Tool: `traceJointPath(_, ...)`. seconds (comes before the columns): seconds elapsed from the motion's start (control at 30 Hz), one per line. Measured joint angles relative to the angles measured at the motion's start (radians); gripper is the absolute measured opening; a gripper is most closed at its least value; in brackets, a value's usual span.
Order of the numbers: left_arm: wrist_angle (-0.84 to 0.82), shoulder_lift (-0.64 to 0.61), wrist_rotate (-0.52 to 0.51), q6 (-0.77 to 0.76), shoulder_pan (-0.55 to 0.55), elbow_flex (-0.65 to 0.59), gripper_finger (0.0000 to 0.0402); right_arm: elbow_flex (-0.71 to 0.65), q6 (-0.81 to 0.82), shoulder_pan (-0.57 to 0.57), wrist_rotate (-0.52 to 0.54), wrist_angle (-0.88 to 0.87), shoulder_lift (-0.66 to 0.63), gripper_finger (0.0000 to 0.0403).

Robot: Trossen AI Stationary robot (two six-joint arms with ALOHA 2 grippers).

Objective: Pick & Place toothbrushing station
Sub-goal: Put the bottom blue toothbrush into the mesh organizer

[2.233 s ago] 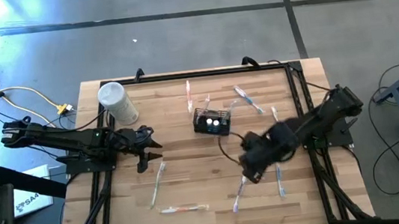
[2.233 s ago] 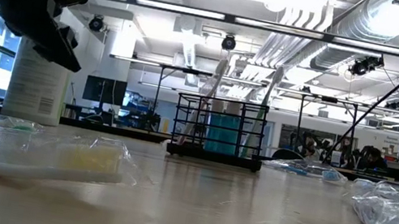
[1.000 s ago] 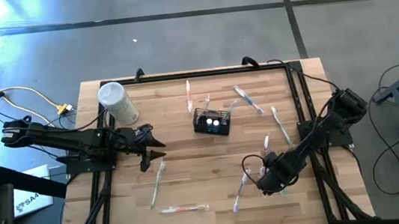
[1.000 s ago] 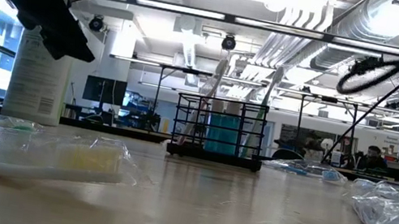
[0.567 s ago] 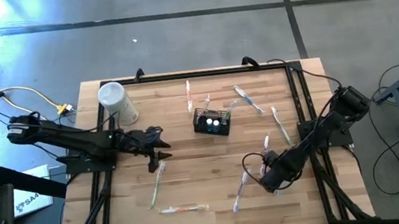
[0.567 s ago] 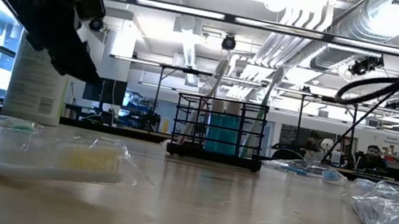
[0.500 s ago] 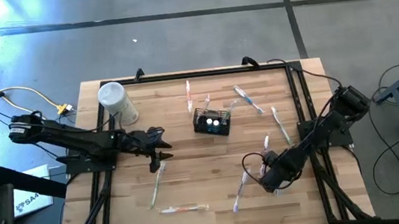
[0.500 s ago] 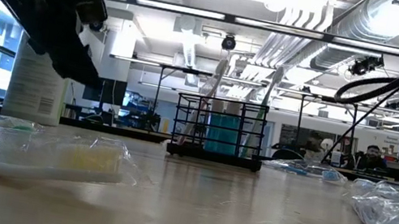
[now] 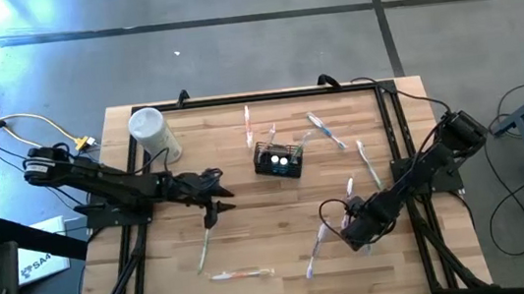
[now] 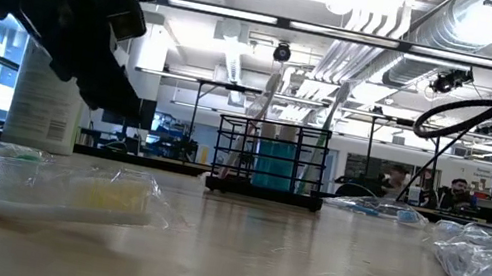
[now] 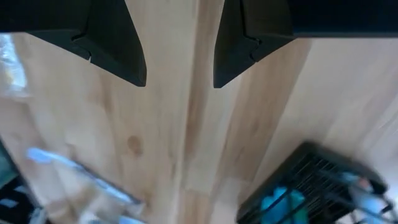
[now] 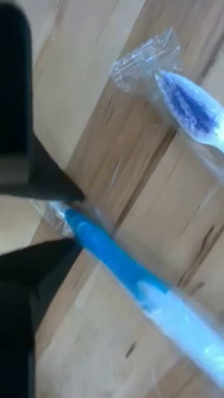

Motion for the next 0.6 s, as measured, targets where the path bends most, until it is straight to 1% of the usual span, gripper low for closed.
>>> traceJointPath(0.1, 0.039, 0.003, 0.021, 0.0, 0.0, 0.0, 0.0187, 0.0, -0.016, 0.0, 0.006, -0.011, 0.0, 0.0027)
traceJointPath(0.13, 0.054, 0.003, 0.023, 0.0, 0.0, 0.001, 0.0187, 0.0, -0.016, 0.0, 0.007, -0.014, 0.0, 0.0017)
traceJointPath(0.37, 0.137, 0.003, 0.021, 0.027, 0.0, 0.001, 0.0187, 0.007, 0.022, 0.029, 0.039, -0.074, -0.007, 0.001)
traceJointPath(0.5, 0.157, 0.003, 0.021, 0.027, 0.0, 0.001, 0.0187, 0.045, 0.054, 0.061, 0.128, -0.272, -0.016, 0.0008)
traceJointPath(0.6, 0.175, 0.003, 0.021, 0.02, 0.0, 0.001, 0.0187, 0.133, 0.061, 0.079, 0.154, -0.358, -0.034, 0.0006)
